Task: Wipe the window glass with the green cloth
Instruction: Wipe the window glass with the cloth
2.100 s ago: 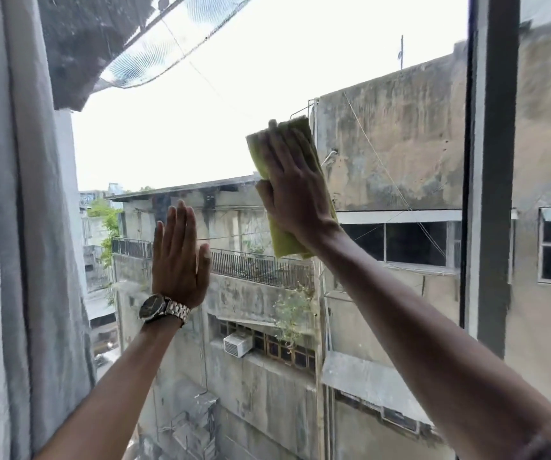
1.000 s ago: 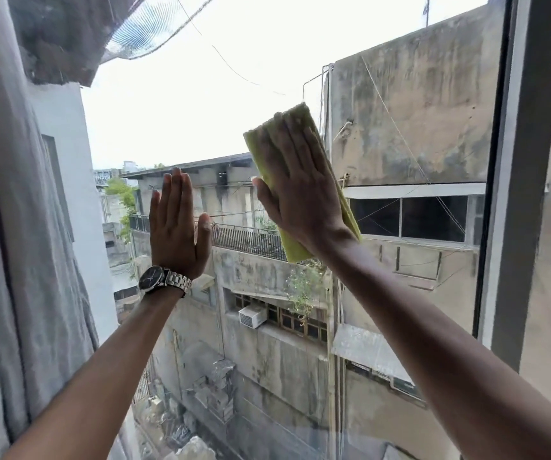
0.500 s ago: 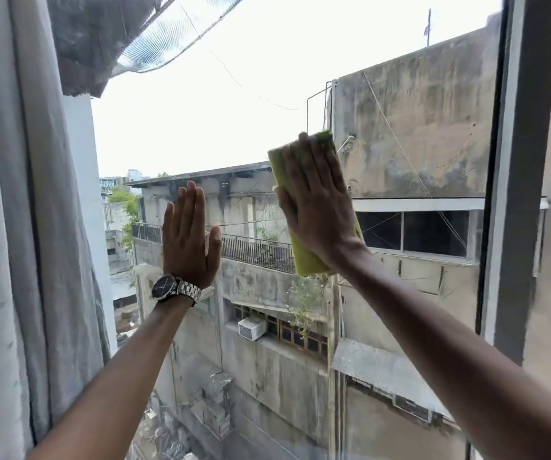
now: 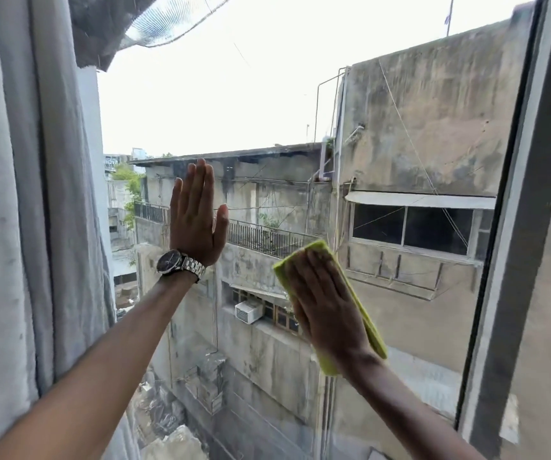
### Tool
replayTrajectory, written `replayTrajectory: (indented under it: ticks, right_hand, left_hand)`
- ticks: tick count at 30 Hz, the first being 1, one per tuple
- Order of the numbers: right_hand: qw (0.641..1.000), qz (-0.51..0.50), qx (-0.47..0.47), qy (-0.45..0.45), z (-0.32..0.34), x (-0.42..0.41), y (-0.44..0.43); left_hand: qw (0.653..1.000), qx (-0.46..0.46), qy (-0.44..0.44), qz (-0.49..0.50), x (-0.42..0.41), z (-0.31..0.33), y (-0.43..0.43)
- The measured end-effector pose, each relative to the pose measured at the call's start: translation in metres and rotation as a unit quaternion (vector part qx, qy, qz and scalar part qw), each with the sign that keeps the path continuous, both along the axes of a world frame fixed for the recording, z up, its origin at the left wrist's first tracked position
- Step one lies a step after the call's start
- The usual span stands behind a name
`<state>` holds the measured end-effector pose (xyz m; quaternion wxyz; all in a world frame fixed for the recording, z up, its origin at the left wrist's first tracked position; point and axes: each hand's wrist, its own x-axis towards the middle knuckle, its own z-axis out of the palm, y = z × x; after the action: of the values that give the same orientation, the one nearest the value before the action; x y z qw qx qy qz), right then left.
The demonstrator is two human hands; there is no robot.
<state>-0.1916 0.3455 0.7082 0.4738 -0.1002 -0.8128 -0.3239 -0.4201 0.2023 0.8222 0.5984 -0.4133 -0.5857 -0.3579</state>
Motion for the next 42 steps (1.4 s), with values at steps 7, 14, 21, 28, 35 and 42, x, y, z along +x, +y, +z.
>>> replayTrajectory:
  ticks: [7,14,21,28,35,42]
  right_hand:
    - [0.997,-0.042,-0.042,-0.057,-0.079,0.008,-0.007]
    - [0.999,0.018,-0.034,0.010,0.029,-0.044,-0.034]
    - [1.000,0.012,-0.015,-0.018,-0.023,-0.028,-0.014]
    - [1.000,0.004,0.001,-0.031,-0.038,-0.002,0.000]
    - [0.995,0.037,-0.007,0.089,0.126,-0.057,-0.034]
    - [0.998,0.005,0.036,0.045,0.116,-0.023,-0.011]
  left_hand:
    - [1.000,0.016,-0.007,-0.008,0.005,0.002,0.002]
    - [1.000,0.022,0.000,-0.012,-0.001,0.000,0.003]
    - [0.999,0.032,0.013,-0.011,-0.008,-0.001,0.005]
    - [0.999,0.040,0.015,-0.019,-0.009,0.001,0.004]
    - [1.000,0.022,0.008,-0.009,-0.010,-0.001,0.003]
    - [0.999,0.041,0.018,-0.018,-0.013,-0.001,0.005]
